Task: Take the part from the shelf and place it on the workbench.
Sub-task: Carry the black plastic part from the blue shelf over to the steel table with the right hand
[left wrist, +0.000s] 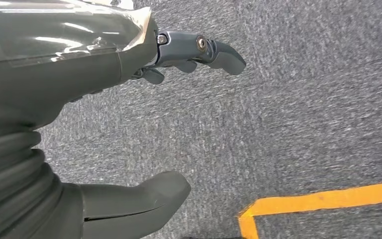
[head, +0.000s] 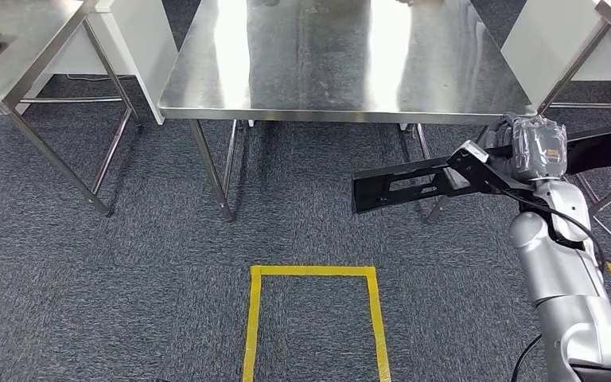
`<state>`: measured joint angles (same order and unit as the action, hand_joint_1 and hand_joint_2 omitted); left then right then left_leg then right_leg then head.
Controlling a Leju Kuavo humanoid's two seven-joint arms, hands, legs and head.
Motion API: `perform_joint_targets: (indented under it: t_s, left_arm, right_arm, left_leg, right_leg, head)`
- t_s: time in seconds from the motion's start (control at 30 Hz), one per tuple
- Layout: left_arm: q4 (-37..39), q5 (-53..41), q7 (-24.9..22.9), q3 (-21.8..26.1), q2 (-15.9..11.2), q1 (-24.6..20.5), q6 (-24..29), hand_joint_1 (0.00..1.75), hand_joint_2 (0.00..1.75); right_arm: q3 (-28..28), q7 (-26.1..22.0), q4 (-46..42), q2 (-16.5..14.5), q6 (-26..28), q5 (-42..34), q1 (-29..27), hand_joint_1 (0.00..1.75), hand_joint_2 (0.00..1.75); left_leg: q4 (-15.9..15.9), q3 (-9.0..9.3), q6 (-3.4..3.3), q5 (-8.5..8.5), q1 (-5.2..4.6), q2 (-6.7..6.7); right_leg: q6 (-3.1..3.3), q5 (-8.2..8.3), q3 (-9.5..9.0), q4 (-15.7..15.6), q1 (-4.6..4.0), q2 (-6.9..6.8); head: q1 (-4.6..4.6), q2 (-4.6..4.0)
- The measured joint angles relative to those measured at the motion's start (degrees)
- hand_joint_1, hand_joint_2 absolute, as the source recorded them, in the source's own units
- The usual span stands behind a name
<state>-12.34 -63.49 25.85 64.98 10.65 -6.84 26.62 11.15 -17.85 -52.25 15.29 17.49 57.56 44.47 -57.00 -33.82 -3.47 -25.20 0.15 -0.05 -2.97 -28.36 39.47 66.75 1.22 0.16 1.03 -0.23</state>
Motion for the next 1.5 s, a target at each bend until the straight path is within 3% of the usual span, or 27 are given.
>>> perform_joint_targets:
  t_s: [0.03, 0.07, 0.1, 0.23, 0.27, 0.37, 0.4, 0.43, 0.5, 0.57, 0.73, 0.8, 0.87, 0.9, 0.93, 0.97, 1.03, 1.1, 1.17, 1.27, 1.37, 1.4, 1.43, 1.5]
  left_arm:
    - [0.01, 0.06, 0.02, 0.01, 0.03, 0.03, 0.09, 0.00, 1.75]
    - [0.02, 0.10, 0.04, 0.01, 0.03, 0.05, 0.17, 0.00, 1.75]
    - [0.02, 0.10, 0.05, 0.01, 0.01, 0.06, 0.25, 0.00, 1.75]
    - [0.03, -0.19, -0.14, -0.20, -0.10, -0.02, 0.32, 0.00, 1.75]
    - [0.03, -0.25, -0.20, -0.32, -0.13, -0.05, 0.33, 0.00, 1.75]
    - [0.04, -0.44, -0.46, -0.56, -0.11, -0.01, 0.37, 0.00, 1.75]
    - [0.05, -0.56, -0.64, -0.61, -0.11, 0.01, 0.38, 0.00, 1.75]
    - [0.05, -0.70, -0.85, -0.67, -0.12, 0.02, 0.41, 0.00, 1.75]
    - [0.06, -1.01, -1.15, -0.78, -0.14, 0.01, 0.56, 0.00, 1.75]
    - [0.06, -1.11, -1.20, -0.81, -0.18, -0.08, 0.80, 0.00, 1.75]
    - [0.06, -1.00, -1.21, -0.83, -0.09, -0.60, 1.35, 0.00, 1.75]
    - [0.06, -0.95, -1.34, -0.83, -0.05, -0.70, 1.57, 0.00, 1.75]
    - [0.06, -0.96, -1.65, -0.82, -0.14, -0.60, 1.77, 0.00, 1.75]
    - [0.06, -0.91, -1.81, -0.81, -0.16, -0.50, 1.82, 0.00, 1.75]
    - [0.06, -0.84, -1.93, -0.80, -0.19, -0.38, 1.86, 0.00, 1.75]
    - [0.06, -0.76, -1.99, -0.79, -0.19, -0.29, 1.86, 0.00, 1.75]
    - [0.06, -0.62, -2.02, -0.79, -0.20, -0.21, 1.85, 0.00, 1.75]
    - [0.06, -0.55, -2.02, -0.79, -0.25, -0.20, 1.84, 0.00, 1.75]
    - [0.07, -0.53, -2.04, -0.79, -0.28, -0.17, 1.76, 0.00, 1.75]
    - [0.05, -0.43, -2.03, -0.79, -0.46, -0.16, 1.66, 0.00, 1.75]
    - [0.07, -0.22, -2.02, -0.79, -0.50, -0.12, 1.64, 0.00, 1.75]
    - [0.08, -0.20, -2.02, -0.79, -0.51, -0.08, 1.64, 0.00, 1.75]
    - [0.09, -0.19, -2.02, -0.78, -0.51, -0.03, 1.64, 0.00, 1.75]
    - [0.10, -0.17, -2.02, -0.77, -0.55, 0.02, 1.64, 0.00, 1.75]
  right_arm:
    - [0.39, -0.11, 2.49, 0.00, 0.12, -0.02, 1.09, 1.75, 1.75]
    - [0.70, -0.20, 3.96, -0.01, 0.30, -0.04, 1.83, 1.75, 1.75]
    - [1.06, -0.26, 5.09, -0.02, 0.46, -0.02, 2.42, 1.75, 1.75]
    - [1.99, 0.26, 7.66, 0.03, 0.56, 0.31, 4.53, 1.75, 1.75]
    - [2.23, 0.36, 8.33, 0.05, 0.39, 0.37, 5.50, 1.75, 1.75]
    - [2.99, 0.36, 10.39, 0.10, -0.22, 0.40, 7.94, 1.75, 1.75]
    - [3.27, 0.31, 11.12, 0.08, -0.36, 0.37, 8.52, 1.75, 1.75]
    - [3.56, 0.26, 11.88, 0.02, -0.45, 0.36, 9.13, 1.75, 1.75]
    - [4.41, 0.25, 13.72, -0.60, -0.41, 0.62, 10.87, 1.75, 1.75]
    - [5.64, 0.78, 15.99, -2.08, -0.05, 1.14, 13.23, 1.75, 1.75]
    - [8.47, 3.81, 20.25, -7.72, 1.88, 2.28, 15.74, 1.75, 1.75]
    - [9.15, 4.35, 21.40, -9.44, 2.60, 2.40, 16.11, 1.75, 1.75]
    - [9.73, 4.56, 22.51, -10.57, 2.89, 2.56, 16.31, 1.75, 1.75]
    - [9.97, 4.63, 22.96, -11.03, 2.89, 2.62, 16.31, 1.75, 1.75]
    - [10.21, 4.67, 23.33, -11.51, 2.88, 2.68, 16.32, 1.75, 1.75]
    - [10.40, 4.69, 23.58, -11.97, 2.89, 2.72, 16.37, 1.75, 1.75]
    - [10.71, 4.69, 23.97, -12.74, 2.91, 2.78, 16.63, 1.75, 1.75]
    - [10.97, 4.72, 24.33, -13.39, 2.94, 2.87, 16.95, 1.75, 1.75]
    - [11.09, 4.80, 24.59, -13.81, 2.98, 3.00, 17.15, 1.75, 1.75]
    - [11.14, 4.97, 24.75, -14.24, 3.07, 3.12, 17.50, 1.75, 1.75]
    - [11.34, 5.00, 24.94, -14.79, 3.10, 3.11, 17.73, 1.75, 1.75]
    - [11.40, 5.00, 25.03, -14.91, 3.10, 3.11, 17.68, 1.75, 1.75]
    - [11.42, 5.00, 25.10, -14.98, 3.10, 3.11, 17.62, 1.75, 1.75]
    - [11.44, 5.00, 25.17, -15.10, 3.10, 3.11, 17.57, 1.75, 1.75]
  left_leg:
    - [-0.29, 0.51, 0.41, -0.79, -0.06, -0.08]
    - [-0.54, 0.88, 0.84, -1.40, -0.13, -0.14]
    - [-0.72, 1.02, 1.21, -1.81, -0.19, -0.14]
    - [-2.49, 0.37, 2.19, -3.53, 0.12, -0.06]
    - [-5.05, -0.91, 2.51, -4.82, 0.23, -0.07]
    - [-15.83, -7.09, 3.08, -8.48, 0.52, -0.07]
    - [-17.16, -8.33, 3.07, -8.12, 0.55, -0.07]
    - [-16.27, -8.48, 2.96, -6.64, 0.56, -0.07]
    - [-9.25, -5.96, 2.40, -1.92, 0.53, -0.10]
    - [-2.81, -3.12, 1.88, 0.61, 0.34, -0.08]
    - [-0.14, -0.95, 0.74, 0.72, 0.17, 0.25]
    - [0.48, -0.22, 0.20, 0.93, 0.37, 0.19]
    - [0.48, -0.07, -0.03, 0.72, 0.35, -0.09]
    - [0.45, 0.03, -0.02, 0.57, 0.35, -0.22]
    - [0.41, 0.18, 0.05, 0.37, 0.35, -0.31]
    - [0.36, 0.42, 0.18, 0.13, 0.35, -0.37]
    - [0.06, 0.91, 0.67, -0.62, 0.26, -0.45]
    - [-0.28, 1.04, 1.24, -1.25, 0.09, -0.50]
    - [-0.28, 1.07, 1.77, -1.56, 0.10, -0.45]
    - [-2.51, 0.23, 2.80, -3.26, 0.38, -0.32]
    - [-13.05, -5.59, 3.74, -7.40, 0.76, -0.21]
    - [-15.73, -7.52, 3.90, -7.83, 0.84, -0.20]
    - [-16.50, -8.61, 3.96, -7.10, 0.90, -0.18]
    - [-11.43, -7.26, 3.64, -2.63, 0.96, -0.16]
  right_leg:
    - [-0.56, 1.90, -0.22, -2.10, 0.10, -0.24]
    - [-0.81, 4.23, -2.05, -6.60, 0.20, -0.47]
    - [-0.52, 5.20, -3.19, -9.06, 0.10, -0.61]
    - [1.31, 4.66, -3.87, -9.34, 0.41, -0.19]
    - [1.71, 4.51, -4.08, -9.39, 0.55, -0.14]
    - [2.40, 4.04, -4.55, -9.39, 0.38, -0.03]
    - [2.49, 3.89, -4.75, -9.38, 0.31, 0.01]
    - [2.53, 3.74, -4.98, -9.38, 0.26, 0.06]
    - [2.42, 3.44, -5.47, -9.40, 0.22, 0.29]
    - [2.09, 3.18, -5.67, -9.39, -0.06, 0.68]
    - [0.93, 2.49, -5.44, -8.83, -0.31, 0.81]
    - [1.22, 0.29, -2.68, -3.41, -0.34, 0.35]
    - [1.47, -2.21, 1.79, 4.49, -0.32, 0.31]
    - [1.30, -2.51, 3.34, 6.68, -0.31, 0.30]
    - [0.93, -1.86, 3.85, 6.74, -0.31, 0.29]
    - [0.46, -0.30, 3.08, 4.33, -0.30, 0.26]
    - [-0.18, 3.68, -0.60, -4.02, -0.30, -0.05]
    - [0.20, 5.50, -3.03, -9.05, -0.55, -0.23]
    - [1.10, 5.30, -3.32, -9.50, -0.81, -0.10]
    - [2.37, 4.99, -4.15, -9.96, -0.19, 0.03]
    - [3.30, 4.51, -4.80, -10.06, -0.12, 0.15]
    - [3.39, 4.36, -4.93, -10.05, -0.17, 0.20]
    - [3.42, 4.19, -5.11, -10.04, -0.22, 0.27]
    - [3.26, 3.76, -5.73, -10.04, -0.28, 0.41]
  head:
    - [0.15, 0.00]
    - [0.11, 0.00]
    - [0.03, 0.00]
    - [-0.24, 0.01]
    - [-0.29, 0.02]
    - [-0.37, 0.02]
    - [-0.36, 0.02]
    - [-0.36, 0.02]
    - [-0.38, 0.02]
    - [-0.36, 0.02]
    - [-0.32, 0.01]
    - [-0.11, -0.01]
    - [0.15, -0.01]
    - [0.27, -0.01]
    - [0.40, -0.01]
    - [0.50, -0.01]
    - [0.60, -0.01]
    - [0.55, -0.01]
    - [0.38, -0.01]
    - [0.14, -0.01]
    - [-0.20, -0.01]
    - [-0.21, -0.01]
    - [-0.24, -0.01]
    - [-0.25, -0.01]
